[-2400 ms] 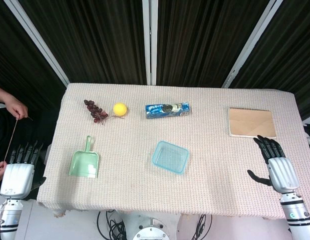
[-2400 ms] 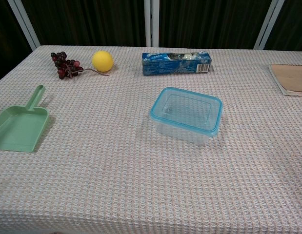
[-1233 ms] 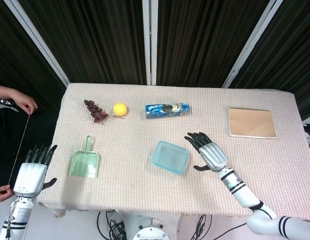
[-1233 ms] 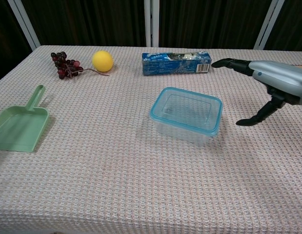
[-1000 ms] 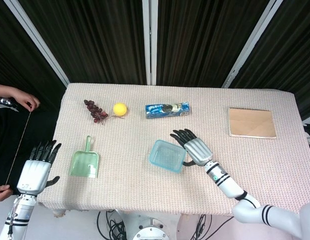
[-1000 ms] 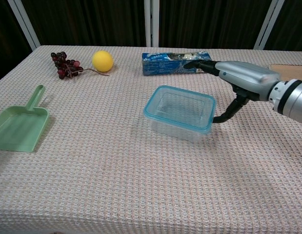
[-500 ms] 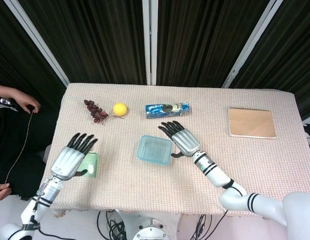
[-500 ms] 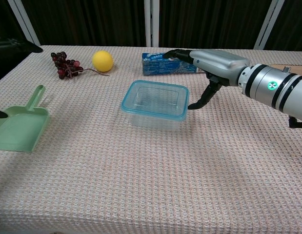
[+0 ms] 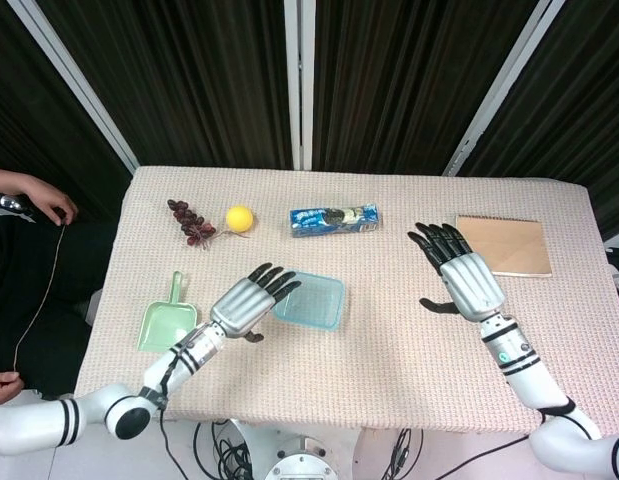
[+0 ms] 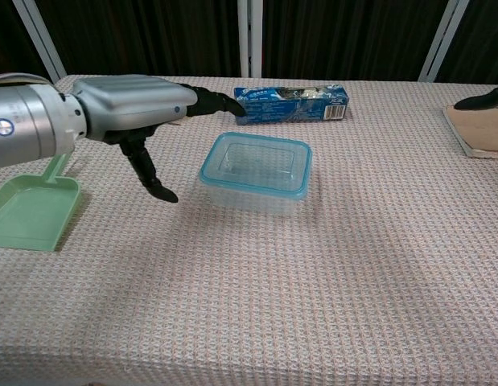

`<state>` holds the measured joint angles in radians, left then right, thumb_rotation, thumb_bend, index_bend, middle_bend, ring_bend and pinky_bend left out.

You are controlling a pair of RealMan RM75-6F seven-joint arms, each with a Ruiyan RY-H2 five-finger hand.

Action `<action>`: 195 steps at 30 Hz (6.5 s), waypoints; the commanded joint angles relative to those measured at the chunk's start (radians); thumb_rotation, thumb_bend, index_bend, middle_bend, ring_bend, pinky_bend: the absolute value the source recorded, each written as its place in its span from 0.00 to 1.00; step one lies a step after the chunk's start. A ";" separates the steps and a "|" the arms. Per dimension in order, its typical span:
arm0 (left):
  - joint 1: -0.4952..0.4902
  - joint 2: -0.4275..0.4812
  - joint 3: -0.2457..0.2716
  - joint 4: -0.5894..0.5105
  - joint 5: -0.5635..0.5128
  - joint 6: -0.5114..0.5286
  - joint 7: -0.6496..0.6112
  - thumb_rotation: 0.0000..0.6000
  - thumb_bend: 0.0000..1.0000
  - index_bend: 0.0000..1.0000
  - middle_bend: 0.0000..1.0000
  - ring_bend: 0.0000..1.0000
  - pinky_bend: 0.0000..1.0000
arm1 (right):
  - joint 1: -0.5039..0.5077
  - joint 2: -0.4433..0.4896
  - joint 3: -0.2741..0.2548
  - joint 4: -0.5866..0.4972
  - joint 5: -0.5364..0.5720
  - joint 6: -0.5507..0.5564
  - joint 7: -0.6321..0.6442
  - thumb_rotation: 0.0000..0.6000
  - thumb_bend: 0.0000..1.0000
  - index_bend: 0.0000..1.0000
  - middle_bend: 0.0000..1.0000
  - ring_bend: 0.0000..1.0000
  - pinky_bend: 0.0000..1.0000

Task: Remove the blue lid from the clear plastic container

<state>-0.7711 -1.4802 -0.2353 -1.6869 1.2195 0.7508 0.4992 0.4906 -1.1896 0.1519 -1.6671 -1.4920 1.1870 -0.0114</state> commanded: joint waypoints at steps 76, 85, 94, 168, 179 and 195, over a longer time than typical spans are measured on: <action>-0.521 -0.123 0.134 0.152 -0.823 0.007 0.029 1.00 0.04 0.21 0.27 0.17 0.32 | 0.133 -0.559 -0.085 0.452 -0.155 -0.006 -0.007 1.00 0.02 0.49 0.68 0.58 0.74; -0.518 -0.125 0.141 0.146 -0.813 0.022 0.026 1.00 0.04 0.21 0.27 0.17 0.32 | 0.141 -0.570 -0.079 0.459 -0.151 0.006 -0.010 1.00 0.02 0.49 0.69 0.58 0.76; -0.518 -0.139 0.150 0.156 -0.802 0.041 0.040 1.00 0.04 0.21 0.27 0.17 0.32 | 0.143 -0.556 -0.066 0.433 -0.145 0.028 -0.001 1.00 0.02 0.49 0.69 0.58 0.76; -0.434 -0.210 0.139 0.160 -0.610 0.145 0.180 1.00 0.04 0.18 0.25 0.17 0.31 | 0.178 -0.491 -0.047 0.334 -0.118 0.013 -0.026 1.00 0.55 0.49 0.62 0.57 0.77; -0.422 -0.224 0.147 0.182 -0.584 0.166 0.201 1.00 0.04 0.18 0.25 0.17 0.31 | 0.179 -0.471 -0.041 0.310 -0.107 0.010 0.003 1.00 0.56 0.49 0.62 0.57 0.77; -0.398 -0.181 0.125 0.122 -0.568 0.160 0.175 1.00 0.04 0.07 0.14 0.07 0.19 | 0.182 -0.500 -0.061 0.333 -0.107 -0.008 -0.060 1.00 0.62 0.60 0.63 0.60 0.78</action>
<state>-1.1708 -1.6631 -0.1104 -1.5633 0.6515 0.9094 0.6753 0.6737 -1.6905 0.0920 -1.3344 -1.5996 1.1792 -0.0696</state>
